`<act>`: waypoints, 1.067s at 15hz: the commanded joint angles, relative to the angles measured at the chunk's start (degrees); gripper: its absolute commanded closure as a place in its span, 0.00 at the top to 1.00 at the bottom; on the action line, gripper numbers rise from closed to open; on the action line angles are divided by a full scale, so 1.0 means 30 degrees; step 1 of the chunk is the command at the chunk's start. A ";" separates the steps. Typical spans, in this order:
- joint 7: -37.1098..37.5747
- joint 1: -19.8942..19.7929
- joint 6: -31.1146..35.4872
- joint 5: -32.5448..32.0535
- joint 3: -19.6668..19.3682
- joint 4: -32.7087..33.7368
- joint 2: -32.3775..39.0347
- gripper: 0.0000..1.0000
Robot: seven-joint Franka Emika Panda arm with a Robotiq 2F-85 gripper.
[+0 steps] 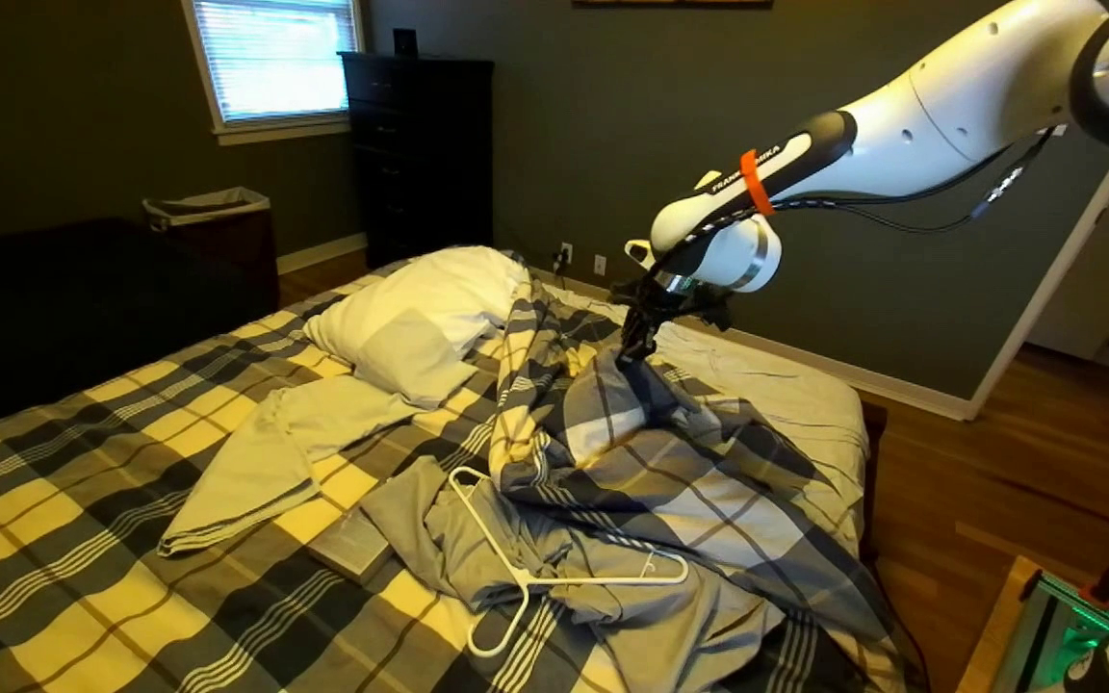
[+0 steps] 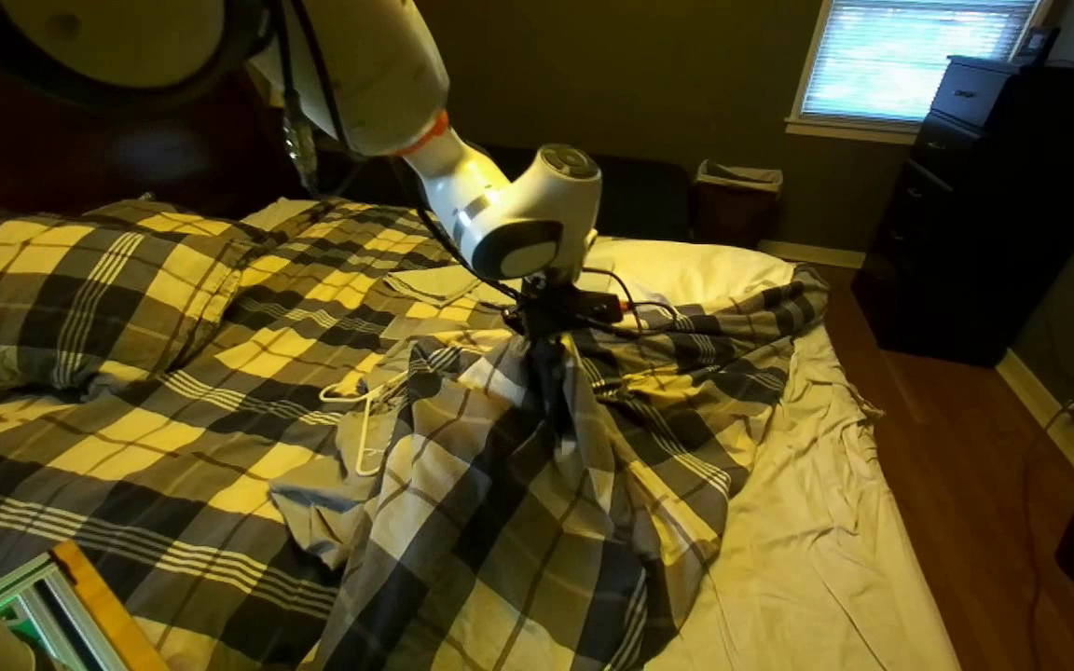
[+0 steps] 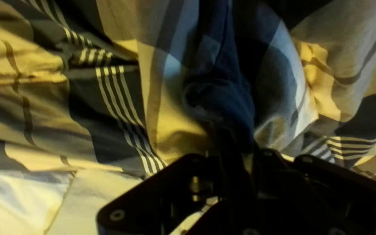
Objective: Move the bottom right tip of the duvet to the left
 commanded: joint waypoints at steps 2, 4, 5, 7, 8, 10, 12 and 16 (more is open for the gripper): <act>-0.2376 0.1538 0.2733 0.0608 0.1158 -0.4946 -0.4332 0.02; -0.2492 0.2861 0.3459 0.0051 0.1290 -0.6540 -0.5773 0.02; -0.2424 0.3592 0.3810 -0.0260 0.1281 -0.7340 -0.6474 0.02; -0.2555 0.5048 0.4289 -0.0513 0.1409 -0.8968 -0.7700 0.02; -0.2769 0.5813 0.4567 -0.0448 0.1546 -0.9722 -0.8205 0.02; -0.2510 0.6464 0.4064 -0.0169 0.0697 -0.8476 -0.7125 0.07; -0.2441 0.6559 0.4375 -0.0339 0.1701 -0.9685 -0.7991 0.07; -0.2605 0.6637 0.4405 -0.0339 0.1613 -1.0103 -0.8474 0.07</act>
